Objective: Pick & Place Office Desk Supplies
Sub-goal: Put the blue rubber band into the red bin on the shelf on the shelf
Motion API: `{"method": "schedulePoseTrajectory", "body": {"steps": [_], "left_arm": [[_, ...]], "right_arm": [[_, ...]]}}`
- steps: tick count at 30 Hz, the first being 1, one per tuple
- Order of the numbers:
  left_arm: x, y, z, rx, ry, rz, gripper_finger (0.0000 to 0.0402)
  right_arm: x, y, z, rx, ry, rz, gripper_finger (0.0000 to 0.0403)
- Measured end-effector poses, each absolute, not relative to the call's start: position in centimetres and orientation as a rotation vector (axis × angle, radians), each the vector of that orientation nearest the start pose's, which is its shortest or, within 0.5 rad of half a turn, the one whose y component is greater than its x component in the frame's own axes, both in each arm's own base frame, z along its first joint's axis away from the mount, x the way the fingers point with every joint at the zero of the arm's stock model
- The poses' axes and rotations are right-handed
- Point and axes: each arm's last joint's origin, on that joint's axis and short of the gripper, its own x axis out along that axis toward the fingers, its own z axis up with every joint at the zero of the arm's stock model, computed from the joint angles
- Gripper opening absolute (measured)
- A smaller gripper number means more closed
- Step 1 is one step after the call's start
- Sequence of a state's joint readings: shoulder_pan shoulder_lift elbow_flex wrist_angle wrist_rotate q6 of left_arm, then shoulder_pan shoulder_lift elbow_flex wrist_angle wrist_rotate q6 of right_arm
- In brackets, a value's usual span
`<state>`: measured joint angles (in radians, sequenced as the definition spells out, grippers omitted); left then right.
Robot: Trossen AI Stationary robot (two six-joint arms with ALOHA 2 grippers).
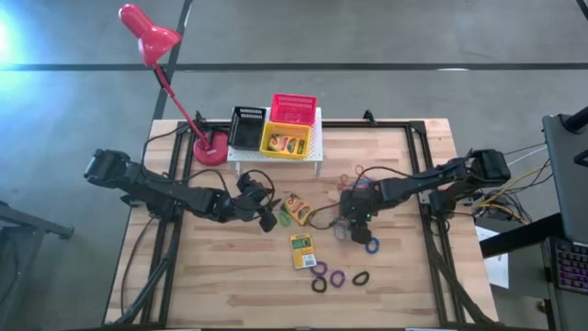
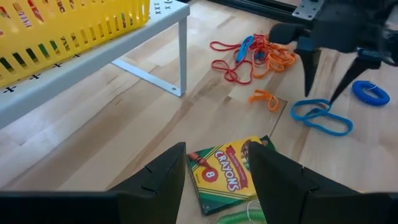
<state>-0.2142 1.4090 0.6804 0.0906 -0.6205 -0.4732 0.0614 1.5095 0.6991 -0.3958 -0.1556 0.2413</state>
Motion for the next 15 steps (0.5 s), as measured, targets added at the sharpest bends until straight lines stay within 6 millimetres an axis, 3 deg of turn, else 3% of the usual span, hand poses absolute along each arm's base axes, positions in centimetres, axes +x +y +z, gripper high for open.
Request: {"method": "schedulePoseTrajectory", "body": {"steps": [5,9,15], "left_arm": [[27.2,-4.2,19.2,-0.198,0.467,0.517,0.0179],[27.2,-4.2,19.3,-0.2,0.462,0.516,0.0179],[27.2,-4.2,19.3,-0.2,0.462,0.516,0.0179]], "right_arm": [[25.2,3.6,13.6,0.164,1.221,0.137,0.0145],[25.4,4.1,12.8,0.093,1.242,0.085,0.0125],[25.3,4.1,13.4,0.089,1.236,0.075,0.0045]]}}
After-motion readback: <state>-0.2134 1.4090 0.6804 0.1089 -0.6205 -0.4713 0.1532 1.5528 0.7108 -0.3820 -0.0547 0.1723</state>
